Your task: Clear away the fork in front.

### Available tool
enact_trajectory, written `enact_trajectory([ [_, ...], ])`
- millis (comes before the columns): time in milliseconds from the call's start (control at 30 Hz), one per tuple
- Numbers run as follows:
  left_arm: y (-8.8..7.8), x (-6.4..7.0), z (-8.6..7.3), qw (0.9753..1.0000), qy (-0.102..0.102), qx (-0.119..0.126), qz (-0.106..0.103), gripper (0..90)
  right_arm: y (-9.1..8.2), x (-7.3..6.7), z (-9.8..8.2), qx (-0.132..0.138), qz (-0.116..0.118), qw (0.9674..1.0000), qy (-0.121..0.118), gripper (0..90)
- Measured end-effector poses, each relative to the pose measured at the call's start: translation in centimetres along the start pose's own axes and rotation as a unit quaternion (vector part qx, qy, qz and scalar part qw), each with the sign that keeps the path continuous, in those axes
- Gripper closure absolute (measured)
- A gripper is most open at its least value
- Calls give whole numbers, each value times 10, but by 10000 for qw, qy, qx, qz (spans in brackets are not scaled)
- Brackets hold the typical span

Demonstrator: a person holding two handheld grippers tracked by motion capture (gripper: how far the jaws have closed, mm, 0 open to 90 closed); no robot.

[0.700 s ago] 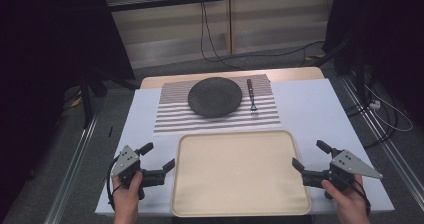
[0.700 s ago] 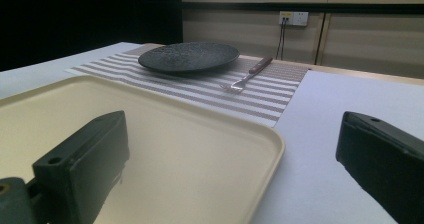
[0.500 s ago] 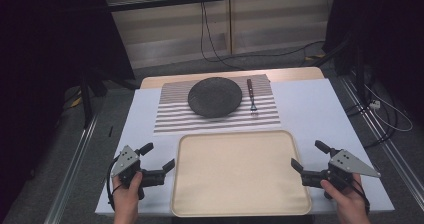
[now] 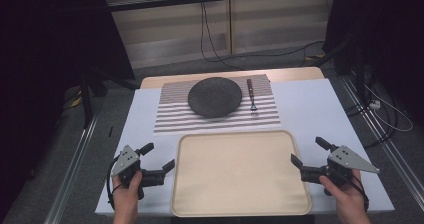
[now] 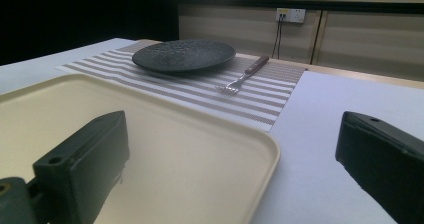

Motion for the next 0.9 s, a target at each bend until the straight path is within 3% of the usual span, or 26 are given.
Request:
enact_trajectory([
  [300, 2, 2, -1, 10000, 15, -40, -34, 24, 7, 1, 15, -81, -82, 9998, -171, 6],
  [900, 3, 5, -1, 10000, 43, -43, -51, 24, 49, 18, 52, -158, -217, 9996, 45, 10],
])
Point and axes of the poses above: each handheld gripper's, and its own axes: y roughly forward along the jaws, z roughly out of its top, x roughly to its right, the point moved 4 cm from there along y, roughly forward along the jaws, and after that the axes turned 10 degrees about -x, right-handed, at the moved point
